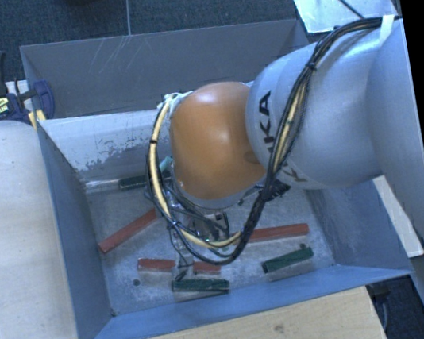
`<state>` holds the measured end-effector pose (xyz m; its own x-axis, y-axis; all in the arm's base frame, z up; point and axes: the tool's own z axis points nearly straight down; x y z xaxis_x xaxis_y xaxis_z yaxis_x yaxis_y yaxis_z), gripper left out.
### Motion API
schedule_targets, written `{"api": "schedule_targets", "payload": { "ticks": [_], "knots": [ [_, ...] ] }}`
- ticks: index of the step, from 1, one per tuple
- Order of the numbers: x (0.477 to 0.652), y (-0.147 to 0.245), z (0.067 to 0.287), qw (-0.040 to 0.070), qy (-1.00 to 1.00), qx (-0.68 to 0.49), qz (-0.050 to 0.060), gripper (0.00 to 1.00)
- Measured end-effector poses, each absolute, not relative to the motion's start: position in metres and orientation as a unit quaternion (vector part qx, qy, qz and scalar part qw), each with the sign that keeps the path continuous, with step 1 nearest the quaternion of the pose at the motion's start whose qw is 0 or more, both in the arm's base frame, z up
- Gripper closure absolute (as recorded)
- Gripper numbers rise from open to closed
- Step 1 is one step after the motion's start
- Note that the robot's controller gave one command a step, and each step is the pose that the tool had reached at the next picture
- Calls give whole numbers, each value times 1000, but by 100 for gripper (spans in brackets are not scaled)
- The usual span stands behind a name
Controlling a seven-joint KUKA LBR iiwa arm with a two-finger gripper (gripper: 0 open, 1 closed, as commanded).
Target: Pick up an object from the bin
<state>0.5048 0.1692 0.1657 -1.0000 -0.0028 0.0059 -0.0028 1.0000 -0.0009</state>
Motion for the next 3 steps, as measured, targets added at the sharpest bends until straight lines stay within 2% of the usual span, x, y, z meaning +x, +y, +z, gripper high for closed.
{"api": "schedule_targets", "payload": {
  "ticks": [1,2,3],
  "knots": [
    [510,176,67,2,-994,-109,1,0],
    [512,176,71,-1,-994,-109,-1,100],
    [540,155,252,-5,-993,-116,-2,100]
  ]
}}
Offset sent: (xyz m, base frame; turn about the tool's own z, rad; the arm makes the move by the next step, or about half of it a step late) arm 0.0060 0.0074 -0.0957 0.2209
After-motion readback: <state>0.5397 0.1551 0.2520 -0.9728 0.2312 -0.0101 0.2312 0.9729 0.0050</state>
